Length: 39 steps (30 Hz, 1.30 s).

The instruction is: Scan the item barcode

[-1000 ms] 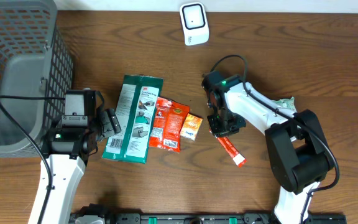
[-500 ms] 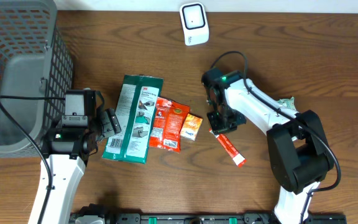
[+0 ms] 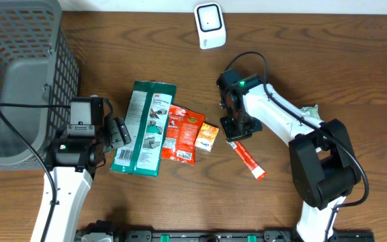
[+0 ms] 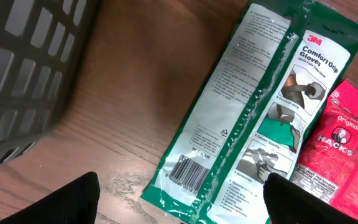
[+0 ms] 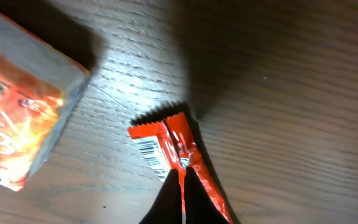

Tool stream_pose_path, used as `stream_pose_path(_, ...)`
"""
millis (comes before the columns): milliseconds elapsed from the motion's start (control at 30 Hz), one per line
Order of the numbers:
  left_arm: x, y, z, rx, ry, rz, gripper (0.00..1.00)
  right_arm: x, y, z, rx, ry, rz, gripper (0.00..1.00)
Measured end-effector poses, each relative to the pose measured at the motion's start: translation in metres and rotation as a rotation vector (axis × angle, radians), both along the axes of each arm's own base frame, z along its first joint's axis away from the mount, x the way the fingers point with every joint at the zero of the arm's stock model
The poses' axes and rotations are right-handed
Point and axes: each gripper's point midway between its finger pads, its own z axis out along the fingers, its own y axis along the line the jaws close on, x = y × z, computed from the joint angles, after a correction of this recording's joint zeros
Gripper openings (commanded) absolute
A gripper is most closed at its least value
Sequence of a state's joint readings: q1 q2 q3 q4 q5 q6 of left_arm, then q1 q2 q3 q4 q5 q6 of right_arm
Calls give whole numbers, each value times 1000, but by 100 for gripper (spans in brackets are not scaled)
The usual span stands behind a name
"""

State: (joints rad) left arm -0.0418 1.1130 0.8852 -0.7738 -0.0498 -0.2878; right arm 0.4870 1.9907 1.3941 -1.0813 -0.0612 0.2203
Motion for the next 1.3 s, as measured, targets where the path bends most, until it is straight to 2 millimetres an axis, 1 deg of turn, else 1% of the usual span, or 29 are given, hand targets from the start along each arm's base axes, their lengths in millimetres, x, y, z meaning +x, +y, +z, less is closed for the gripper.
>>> stream_pose_path(267,0,0,0,0,0,0,85,2,9,-1,25,-18,9,1)
stream_pose_path(367,0,0,0,0,0,0,85,0,12,-6,28,-21,10,1)
stream_pose_path(533,0,0,0,0,0,0,85,-4,10,-17,29,-19,2,1)
stream_pose_path(867,0,0,0,0,0,0,85,-4,11,-19,58,-60,-24,1)
stream_pose_path(1067,0,0,0,0,0,0,85,-8,11,-14,54,-25,-25,2)
stream_pose_path(1200,0,0,0,1,0,0,85,-1,17,0,66,-34,-25,3)
stream_pose_path(1300,0,0,0,0,0,0,85,3,19,7,73,-40,-25,2)
